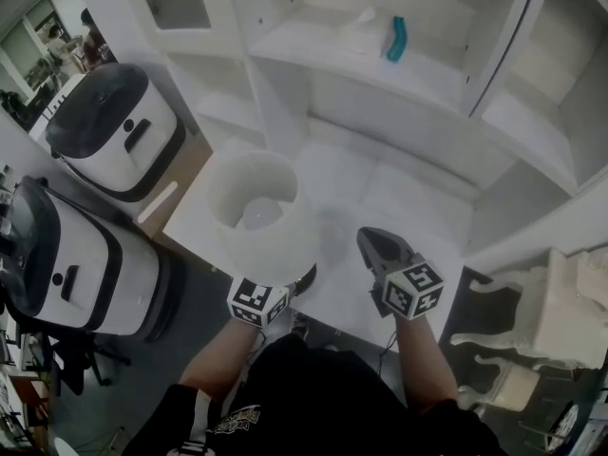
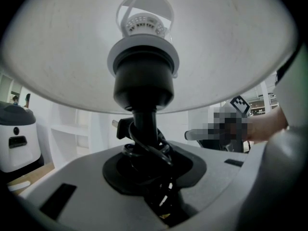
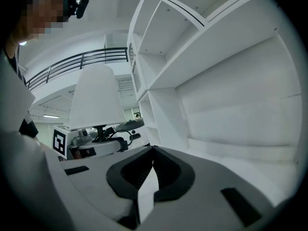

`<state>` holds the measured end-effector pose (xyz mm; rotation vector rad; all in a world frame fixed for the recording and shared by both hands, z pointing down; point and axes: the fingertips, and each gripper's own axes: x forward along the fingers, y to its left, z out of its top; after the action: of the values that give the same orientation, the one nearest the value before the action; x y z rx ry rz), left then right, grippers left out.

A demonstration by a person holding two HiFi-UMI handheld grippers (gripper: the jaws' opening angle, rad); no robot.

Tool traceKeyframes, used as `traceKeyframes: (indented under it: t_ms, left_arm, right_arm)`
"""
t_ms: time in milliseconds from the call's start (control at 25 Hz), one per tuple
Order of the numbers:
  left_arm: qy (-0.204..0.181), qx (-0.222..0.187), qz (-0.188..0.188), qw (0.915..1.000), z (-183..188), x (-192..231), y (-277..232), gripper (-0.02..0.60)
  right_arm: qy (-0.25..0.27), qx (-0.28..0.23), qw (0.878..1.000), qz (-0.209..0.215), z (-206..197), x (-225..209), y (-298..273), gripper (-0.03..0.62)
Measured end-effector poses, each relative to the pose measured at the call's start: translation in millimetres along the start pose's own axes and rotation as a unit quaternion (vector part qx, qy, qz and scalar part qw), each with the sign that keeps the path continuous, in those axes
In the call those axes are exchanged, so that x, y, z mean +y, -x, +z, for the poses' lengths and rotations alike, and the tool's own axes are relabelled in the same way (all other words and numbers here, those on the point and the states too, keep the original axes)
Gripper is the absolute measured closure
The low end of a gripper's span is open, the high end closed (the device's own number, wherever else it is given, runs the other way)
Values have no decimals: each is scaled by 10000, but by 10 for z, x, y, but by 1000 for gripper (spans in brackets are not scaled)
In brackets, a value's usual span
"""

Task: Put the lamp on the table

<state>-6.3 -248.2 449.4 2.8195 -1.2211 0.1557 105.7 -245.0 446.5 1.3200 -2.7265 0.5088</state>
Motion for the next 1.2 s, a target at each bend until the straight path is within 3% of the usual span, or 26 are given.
traceKeyframes:
  t_ms: [520, 1200]
  left_arm:
    - [-235, 33, -317, 9992, -211, 415, -491, 466]
    - [-224, 62, -684, 9974, -545, 1011, -1190, 468]
  right_arm:
    - [-219, 97, 9992, -335, -66, -374, -504, 569]
    - [-398, 325, 9964, -668, -219, -873, -1120, 569]
